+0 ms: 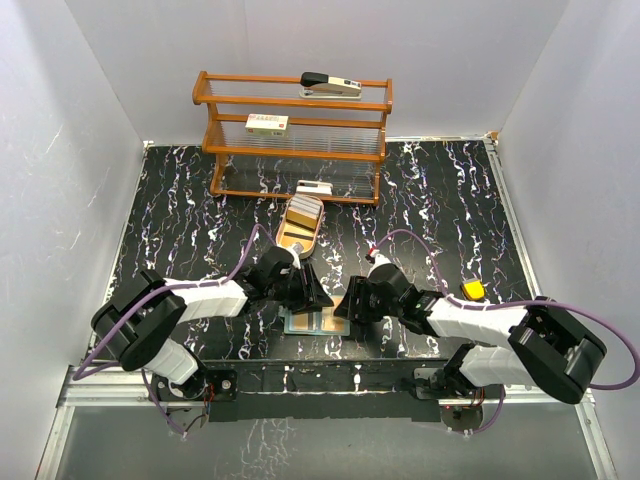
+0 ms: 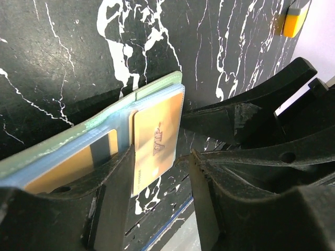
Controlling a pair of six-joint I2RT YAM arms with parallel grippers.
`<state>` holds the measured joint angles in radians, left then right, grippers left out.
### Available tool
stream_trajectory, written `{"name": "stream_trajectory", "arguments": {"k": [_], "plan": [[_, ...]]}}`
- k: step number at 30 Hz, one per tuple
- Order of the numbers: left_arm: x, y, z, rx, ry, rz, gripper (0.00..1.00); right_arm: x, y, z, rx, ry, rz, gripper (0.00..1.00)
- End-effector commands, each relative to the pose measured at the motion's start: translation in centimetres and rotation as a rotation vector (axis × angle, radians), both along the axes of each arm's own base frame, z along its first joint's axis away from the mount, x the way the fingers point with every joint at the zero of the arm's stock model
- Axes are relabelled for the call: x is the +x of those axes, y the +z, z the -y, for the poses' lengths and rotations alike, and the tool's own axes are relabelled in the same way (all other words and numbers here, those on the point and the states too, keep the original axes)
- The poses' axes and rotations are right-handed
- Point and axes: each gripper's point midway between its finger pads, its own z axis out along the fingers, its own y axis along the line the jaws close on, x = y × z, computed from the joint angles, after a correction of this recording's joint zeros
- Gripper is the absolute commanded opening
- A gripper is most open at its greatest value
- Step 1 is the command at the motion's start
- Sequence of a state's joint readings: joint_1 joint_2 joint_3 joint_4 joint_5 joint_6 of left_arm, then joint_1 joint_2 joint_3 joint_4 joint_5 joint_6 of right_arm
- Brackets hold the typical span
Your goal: Put the credit cards into the card holder
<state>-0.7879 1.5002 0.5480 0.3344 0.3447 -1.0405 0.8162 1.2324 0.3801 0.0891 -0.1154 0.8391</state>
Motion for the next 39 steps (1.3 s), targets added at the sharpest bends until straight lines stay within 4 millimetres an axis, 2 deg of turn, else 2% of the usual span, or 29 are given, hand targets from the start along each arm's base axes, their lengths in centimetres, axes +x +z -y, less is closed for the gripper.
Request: {"name": "stream_trajectory", "arguments": {"k": [1, 5, 12, 17, 21, 27, 30, 36, 39], "plan": [[0.1, 2.8, 1.9, -0.094, -0.026, 0.025, 0.43, 1.1, 0.8, -0.5, 0.004, 0.005, 0.059, 0.48], [0.2, 2.9, 1.0, -0.042, 0.000, 0.037, 0.45, 1.5, 1.4, 0.4, -0.038, -0.019, 0.091, 0.48], [1.0, 2.0, -3.2, 0.186, 0.053, 0.053, 0.52, 1.2, 2.9, 0.9, -0.019, -0.031, 0.106, 0.53], [1.2, 1.8, -7.0, 0.309, 0.088, 0.057, 0.54, 0.8, 2.8, 0.7, -0.001, -0.021, 0.089, 0.60], [0.7, 1.4, -9.8, 0.428, 0.092, 0.058, 0.59, 0.6, 2.7, 0.6, 0.014, -0.034, 0.064, 0.71], [-0.2, 0.5, -12.3, 0.536, 0.096, 0.050, 0.64, 0.7, 1.9, 0.5, 0.023, -0.079, 0.024, 0.72], [-0.7, -0.2, -12.6, 0.545, 0.087, 0.036, 0.64, 0.6, 1.3, 0.2, 0.009, -0.074, 0.004, 0.70], [-1.0, -1.0, -10.6, 0.423, 0.068, 0.036, 0.61, 0.7, 1.0, -0.1, 0.004, -0.086, -0.017, 0.69], [-1.2, -1.8, -10.4, 0.416, 0.063, 0.019, 0.57, 0.7, 1.1, -0.3, 0.010, -0.086, -0.017, 0.68]]}}
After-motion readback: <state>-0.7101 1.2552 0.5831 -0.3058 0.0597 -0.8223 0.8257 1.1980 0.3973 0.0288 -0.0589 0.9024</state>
